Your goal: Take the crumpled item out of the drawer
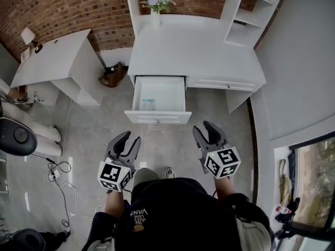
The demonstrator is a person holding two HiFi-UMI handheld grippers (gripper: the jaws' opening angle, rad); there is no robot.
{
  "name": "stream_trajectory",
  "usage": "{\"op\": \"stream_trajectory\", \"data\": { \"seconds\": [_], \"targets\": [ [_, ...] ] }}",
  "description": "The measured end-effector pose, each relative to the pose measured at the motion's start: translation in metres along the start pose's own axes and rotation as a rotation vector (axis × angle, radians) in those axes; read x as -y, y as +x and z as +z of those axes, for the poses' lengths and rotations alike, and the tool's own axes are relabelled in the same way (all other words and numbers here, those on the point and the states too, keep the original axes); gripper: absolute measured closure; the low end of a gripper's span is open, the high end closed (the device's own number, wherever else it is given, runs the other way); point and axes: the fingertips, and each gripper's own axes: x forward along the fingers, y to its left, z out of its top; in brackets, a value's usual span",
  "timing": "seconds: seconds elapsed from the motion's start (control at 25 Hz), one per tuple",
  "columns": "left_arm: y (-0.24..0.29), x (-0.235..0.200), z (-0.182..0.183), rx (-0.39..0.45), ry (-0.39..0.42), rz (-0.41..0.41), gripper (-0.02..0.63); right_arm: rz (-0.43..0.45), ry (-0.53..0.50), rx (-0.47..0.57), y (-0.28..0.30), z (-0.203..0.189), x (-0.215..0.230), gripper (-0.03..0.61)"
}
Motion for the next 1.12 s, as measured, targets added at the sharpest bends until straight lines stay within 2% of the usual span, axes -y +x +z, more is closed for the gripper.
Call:
{"op": "stream_trajectory", "data": {
  "seconds": [0.2,0.48,0.84,1.12],
  "targets": [
    [0.018,-0.028,0.001,-0.011,-0.023,0.002,0.486,-0.01,0.016,-0.019,0.027,0.0,0.004,0.422],
    [0.057,-0.086,-0.003,-0.024,-0.004,-0.079,0.486,-0.092,0.05,0.008,0.074,0.011,0.004,0.422],
    [0.119,-0.17,0.005,-0.078,0.102,-0.268,0.486,-0.267,0.113,0.039,0.134,0.031,-0.003,0.422],
    [0.165,-0.207,0.0,-0.113,0.188,-0.449,0.486,-0.403,0.154,0.045,0.164,0.031,-0.011,0.422]
  ]
}}
